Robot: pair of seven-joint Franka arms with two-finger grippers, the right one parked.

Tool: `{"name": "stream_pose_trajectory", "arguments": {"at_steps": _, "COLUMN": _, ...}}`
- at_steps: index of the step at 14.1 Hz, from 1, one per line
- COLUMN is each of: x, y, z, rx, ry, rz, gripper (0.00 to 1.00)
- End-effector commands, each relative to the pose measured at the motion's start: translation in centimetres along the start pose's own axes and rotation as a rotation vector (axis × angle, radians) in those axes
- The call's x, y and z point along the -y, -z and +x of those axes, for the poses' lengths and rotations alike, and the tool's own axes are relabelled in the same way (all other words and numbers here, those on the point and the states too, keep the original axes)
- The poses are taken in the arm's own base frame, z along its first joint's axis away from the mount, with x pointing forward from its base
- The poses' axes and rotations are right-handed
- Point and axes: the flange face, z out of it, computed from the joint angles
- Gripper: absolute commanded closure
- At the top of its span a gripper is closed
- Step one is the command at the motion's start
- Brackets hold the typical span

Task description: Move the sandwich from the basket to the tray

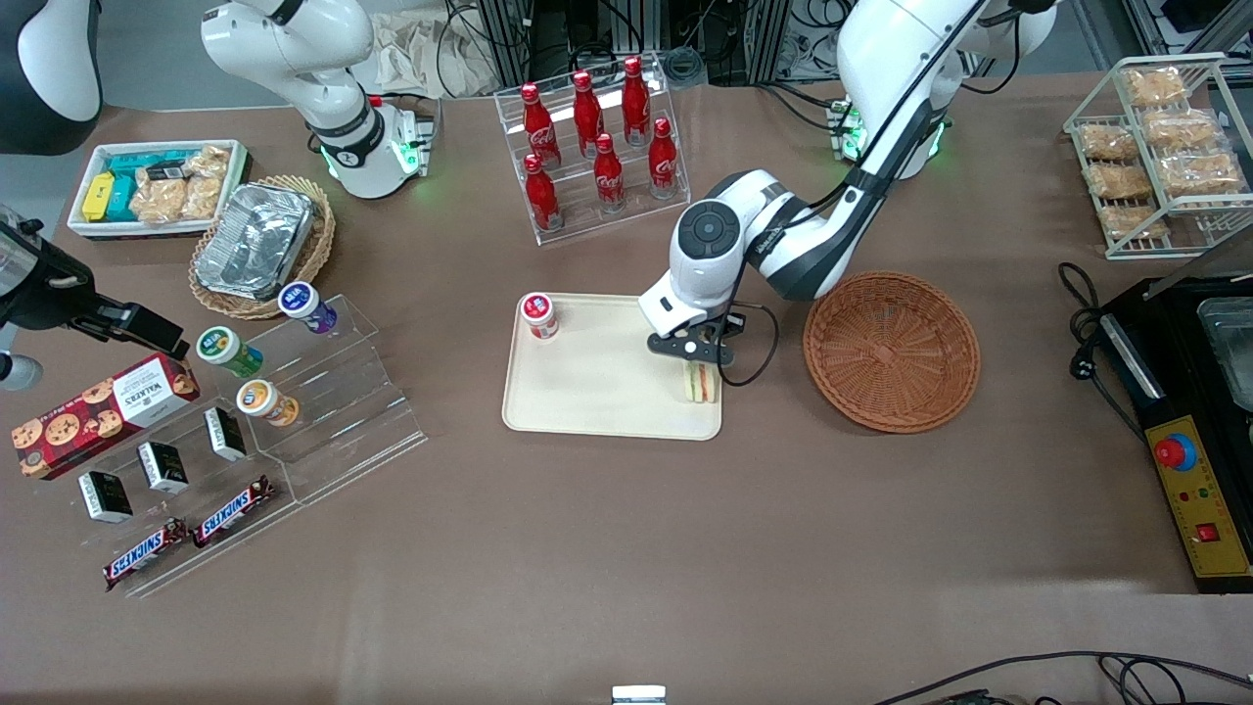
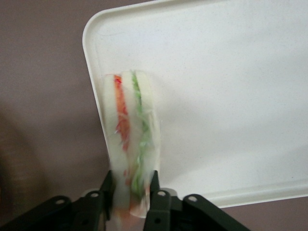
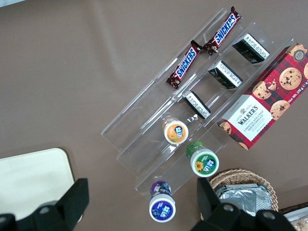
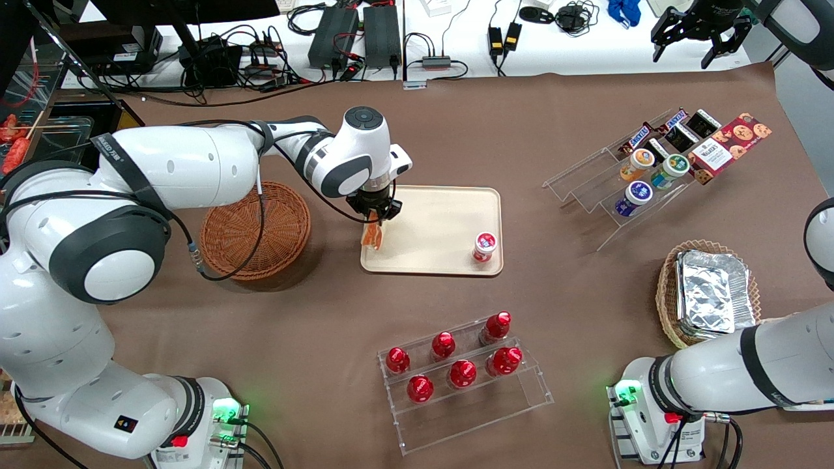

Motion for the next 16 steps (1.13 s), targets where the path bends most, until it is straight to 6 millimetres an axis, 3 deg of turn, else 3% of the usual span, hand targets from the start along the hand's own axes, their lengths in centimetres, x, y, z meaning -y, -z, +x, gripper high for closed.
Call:
{"name": "stream_pose_trajectory", "arguments": {"at_steps": 1, "x": 0.4, "y": 1.0, "z": 0.5, "rx": -0.024, "ry": 0.055, "rz": -0.001, "gripper": 0.0}}
{"name": "stream_pose_trajectory", "arguments": {"at_steps": 3, "x": 1.5, "y": 2.9, "z": 1.2, "rx": -0.044, "ry": 0.093, "rz": -0.011, "gripper": 0.0}}
{"name": "stream_pose_trajectory", "arguments": {"at_steps": 8, "x": 6.3, "y": 11.4, "z": 0.2, "rx": -0.033, "ry": 0.105, "rz": 0.106, "gripper": 0.01}}
{"name": "stream_pose_trajectory", "arguments": {"at_steps": 10, "x": 10.9, "y": 14.7, "z": 0.8, "rx": -0.034, "ry": 0.196, "rz": 0.108, "gripper": 0.0}}
{"name": "stream_pose_trajectory", "arguments": {"at_steps": 11, "x": 12.3, "y": 15.8, "z": 0.6, "rx": -0.017, "ry": 0.228, "rz": 0.111, "gripper": 0.0}}
{"name": "stream_pose_trajectory", "arguments": {"at_steps": 13, "x": 17.6, "y": 17.6, "z": 1.4, "rx": -0.012, "ry": 0.328, "rz": 0.092, "gripper": 0.0}}
{"name": "stream_pose_trajectory", "arguments": {"at_steps": 15, "x": 18.8, "y": 18.4, "z": 0.8, "rx": 0.028, "ry": 0.361, "rz": 0.114, "gripper": 0.0}}
{"name": "stream_pose_trajectory", "arguments": {"at_steps": 16, "x": 19.8, "y": 20.6, "z": 0.8, "rx": 0.037, "ry": 0.366, "rz": 0.13, "gripper": 0.0}}
